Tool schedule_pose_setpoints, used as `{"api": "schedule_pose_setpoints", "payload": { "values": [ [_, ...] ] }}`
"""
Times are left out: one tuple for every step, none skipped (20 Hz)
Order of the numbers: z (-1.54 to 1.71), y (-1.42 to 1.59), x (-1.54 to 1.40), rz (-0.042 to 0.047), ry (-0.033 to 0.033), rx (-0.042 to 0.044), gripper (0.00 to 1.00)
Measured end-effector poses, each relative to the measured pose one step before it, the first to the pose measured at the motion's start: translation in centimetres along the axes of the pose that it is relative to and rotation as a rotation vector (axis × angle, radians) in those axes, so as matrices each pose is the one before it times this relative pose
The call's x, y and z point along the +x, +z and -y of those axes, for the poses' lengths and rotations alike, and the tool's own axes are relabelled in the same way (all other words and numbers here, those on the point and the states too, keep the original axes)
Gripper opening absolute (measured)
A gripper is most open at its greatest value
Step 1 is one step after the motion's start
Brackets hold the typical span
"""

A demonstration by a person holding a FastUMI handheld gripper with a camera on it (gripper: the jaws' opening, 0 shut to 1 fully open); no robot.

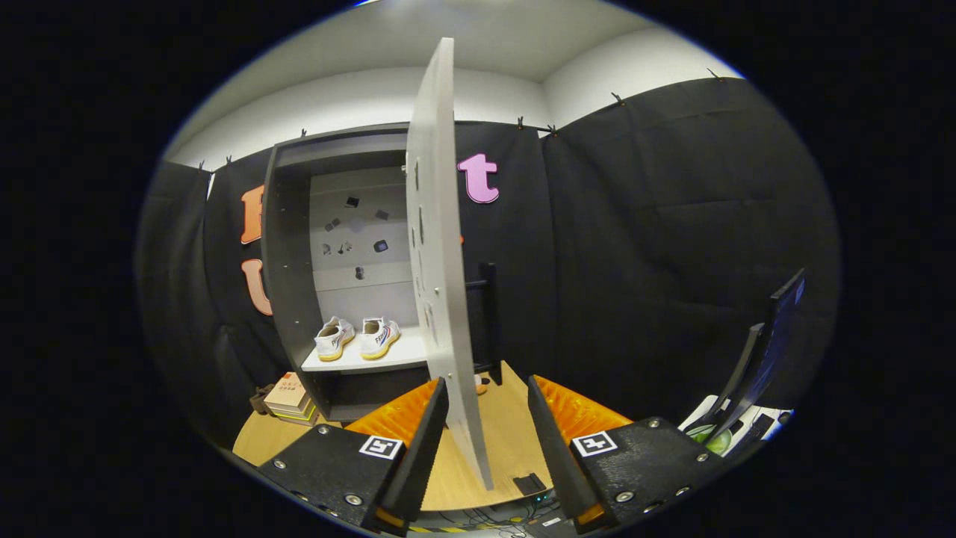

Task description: Open the shoe cabinet door, grab the shoes and put them into the shoe cabinet, then close the shoe cabinet door.

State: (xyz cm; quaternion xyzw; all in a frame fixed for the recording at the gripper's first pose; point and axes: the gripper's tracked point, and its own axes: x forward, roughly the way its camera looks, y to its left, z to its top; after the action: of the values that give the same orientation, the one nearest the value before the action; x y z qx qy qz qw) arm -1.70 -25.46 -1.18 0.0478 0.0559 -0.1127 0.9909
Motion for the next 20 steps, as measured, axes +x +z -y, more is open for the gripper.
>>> {"api": "schedule_pose_setpoints", "payload": {
  "values": [
    [0.732,-0.332,0.999,-0.00616,0.00055,0.00461,0.69],
    [0.102,-0.511,1.264,-0.00759,0.00737,0.00640,0.69],
    [0.095,-0.420,1.097,-0.00643,0.00886,0.00892,0.69],
    [0.113,-0.209,0.957,-0.00163,0.01397,0.01169,0.69],
    [-0.068,-0.110,0.816,-0.00338,0.01672,0.00832,0.69],
    [0.083,-0.149,0.649,0.00088,0.01286,0.00452,0.69],
    [-0.221,-0.072,0.455,-0.00455,0.01803,0.00171,0.70],
    [-0.481,-0.088,0.236,0.00095,0.02488,0.00124,0.70],
    [-0.168,-0.152,0.432,0.00371,-0.00104,-0.01007,0.71],
    [0.335,-0.270,0.256,-0.00452,0.00313,-0.01490,0.71],
    [-0.143,-0.170,-0.056,-0.00531,0.00382,0.00499,0.71],
    [-0.497,0.087,0.031,0.00328,0.01116,0.00887,0.71],
    [-0.378,-0.104,-0.014,0.00077,0.01291,0.00439,0.70],
    [-0.346,-0.095,-0.092,0.00101,0.00806,0.00118,0.70],
    [-0.326,-0.184,-0.032,0.00047,0.00615,-0.00609,0.69],
    [-0.322,0.003,0.032,0.00164,0.00694,-0.00665,0.69],
    [-0.457,-0.091,-0.098,-0.00059,0.01173,-0.00468,0.69],
    [-0.643,-0.122,-0.122,-0.00278,0.01590,0.00163,0.69],
    [-0.721,-0.081,-0.067,-0.00217,0.01868,0.00138,0.69],
    [-0.788,-0.197,-0.122,-0.00182,0.01997,-0.00182,0.69]
  ]
}}
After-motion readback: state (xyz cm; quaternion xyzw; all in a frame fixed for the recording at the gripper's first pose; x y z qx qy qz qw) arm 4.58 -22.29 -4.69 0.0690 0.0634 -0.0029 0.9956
